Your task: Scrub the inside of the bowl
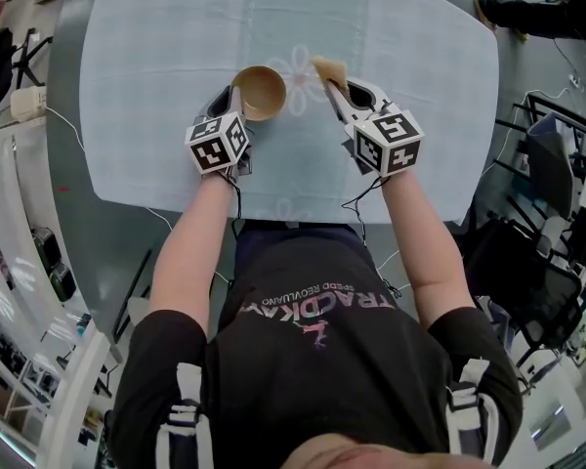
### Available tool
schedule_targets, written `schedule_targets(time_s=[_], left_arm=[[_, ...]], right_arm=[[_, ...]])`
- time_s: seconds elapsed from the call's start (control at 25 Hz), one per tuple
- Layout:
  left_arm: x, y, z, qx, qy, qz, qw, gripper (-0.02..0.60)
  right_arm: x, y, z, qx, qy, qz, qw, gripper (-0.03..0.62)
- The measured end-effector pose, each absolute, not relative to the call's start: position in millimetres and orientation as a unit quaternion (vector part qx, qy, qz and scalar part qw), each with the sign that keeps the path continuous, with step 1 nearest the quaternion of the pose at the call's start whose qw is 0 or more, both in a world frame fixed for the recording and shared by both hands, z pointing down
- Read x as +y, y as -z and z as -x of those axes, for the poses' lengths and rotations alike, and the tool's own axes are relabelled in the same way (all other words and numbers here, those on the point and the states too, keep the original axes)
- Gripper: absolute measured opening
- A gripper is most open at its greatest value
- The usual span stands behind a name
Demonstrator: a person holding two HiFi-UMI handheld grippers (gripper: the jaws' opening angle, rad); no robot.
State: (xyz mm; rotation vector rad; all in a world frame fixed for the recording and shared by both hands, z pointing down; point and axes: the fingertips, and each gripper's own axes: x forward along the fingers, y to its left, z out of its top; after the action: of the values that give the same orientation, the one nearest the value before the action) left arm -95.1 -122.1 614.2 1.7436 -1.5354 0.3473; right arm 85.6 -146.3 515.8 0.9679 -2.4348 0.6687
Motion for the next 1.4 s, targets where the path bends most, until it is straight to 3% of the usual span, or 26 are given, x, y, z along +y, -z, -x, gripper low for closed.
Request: schedule_targets(time_s=[0.16,0.24,0.52,0.92,1.4], left_arm=[[-118.7,-611.2,94.1,-0.598,-0.13,-0.694,0.38,0.039],[-117.6,-610.1,95.3,-0.598,-0.127,-0.695,0.377,0.115],[-106.2,-576.5,112.7,-0.622,-0.111,-0.693,0.348,0.117],[-78.4,-458.9,111.3,-0.644,-0.077,-0.729,0.217,0.018],[0.6,-382.9,51.9,-0.636,-0.067,-0.752,0.157,0.016]], right_arm=[[-144.7,-514.8,-84.8,-0.88,-0.242,-0.348,0.214,0.032],[-143.8,-513.5,-83.8,-0.881,-0.241,-0.347,0.211,0.032],[-138.4,-493.2,-83.3,-0.889,-0.23,-0.348,0.19,0.032],[-117.1,-434.3,-86.5,-0.909,-0.194,-0.34,0.143,0.032],[-62.5,-353.2,-105.9,-0.937,-0.123,-0.312,0.098,0.032]])
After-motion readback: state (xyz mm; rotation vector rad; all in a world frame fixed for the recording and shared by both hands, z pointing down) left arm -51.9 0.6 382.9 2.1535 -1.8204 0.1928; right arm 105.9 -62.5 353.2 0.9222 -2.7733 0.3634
